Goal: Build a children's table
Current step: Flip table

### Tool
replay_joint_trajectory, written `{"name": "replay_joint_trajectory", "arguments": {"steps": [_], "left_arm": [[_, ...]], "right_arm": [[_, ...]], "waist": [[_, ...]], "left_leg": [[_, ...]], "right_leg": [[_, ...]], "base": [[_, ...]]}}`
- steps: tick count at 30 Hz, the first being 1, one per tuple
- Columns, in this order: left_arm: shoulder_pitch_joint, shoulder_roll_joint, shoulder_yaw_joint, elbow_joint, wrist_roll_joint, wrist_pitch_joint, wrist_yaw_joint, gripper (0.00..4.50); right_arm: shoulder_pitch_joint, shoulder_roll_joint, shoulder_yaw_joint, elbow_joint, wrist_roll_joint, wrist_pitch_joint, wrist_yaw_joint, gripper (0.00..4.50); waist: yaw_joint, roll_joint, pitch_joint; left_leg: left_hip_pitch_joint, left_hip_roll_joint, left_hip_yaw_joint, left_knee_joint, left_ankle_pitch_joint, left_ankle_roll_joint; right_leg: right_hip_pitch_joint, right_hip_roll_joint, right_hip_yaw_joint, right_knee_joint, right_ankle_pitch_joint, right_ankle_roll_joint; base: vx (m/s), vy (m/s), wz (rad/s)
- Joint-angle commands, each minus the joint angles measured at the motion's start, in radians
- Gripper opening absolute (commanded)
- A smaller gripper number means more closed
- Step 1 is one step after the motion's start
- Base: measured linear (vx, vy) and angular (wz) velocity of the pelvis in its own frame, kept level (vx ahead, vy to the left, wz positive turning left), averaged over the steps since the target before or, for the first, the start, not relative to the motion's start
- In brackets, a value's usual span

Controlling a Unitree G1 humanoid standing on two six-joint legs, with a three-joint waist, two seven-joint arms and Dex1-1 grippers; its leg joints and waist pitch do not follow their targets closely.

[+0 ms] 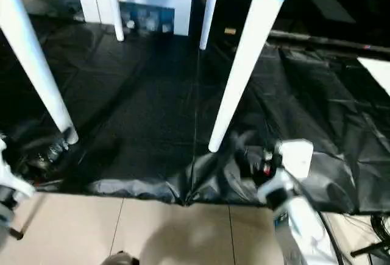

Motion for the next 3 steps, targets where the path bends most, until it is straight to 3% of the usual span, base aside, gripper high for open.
{"name": "replay_joint_trajectory", "arguments": {"steps": [1,3], "left_arm": [[0.012,-0.009,-0.031,-0.015,0.027,0.029,0.028,3.68],[0.020,-0.015,-0.041,-0.017,0.069,0.023,0.052,3.68]], "right_arm": [[0.012,-0.009,0.009,-0.015,-0.008,0.026,-0.001,3.59],[0.017,-0.006,0.012,-0.017,-0.009,0.031,-0.005,3.59]], "waist": [[-0.012,0.020,-0.023],[-0.018,0.027,-0.025]], "left_leg": [[0.032,0.073,-0.073,-0.092,-0.618,-0.095],[0.030,0.075,-0.082,-0.095,-0.635,-0.103]], "right_leg": [[-0.010,-0.115,0.062,-0.142,-0.691,0.006],[0.001,-0.116,0.051,-0.145,-0.688,0.009]], "base": [[0.000,0.000,0.00],[0.000,0.000,0.00]]}}
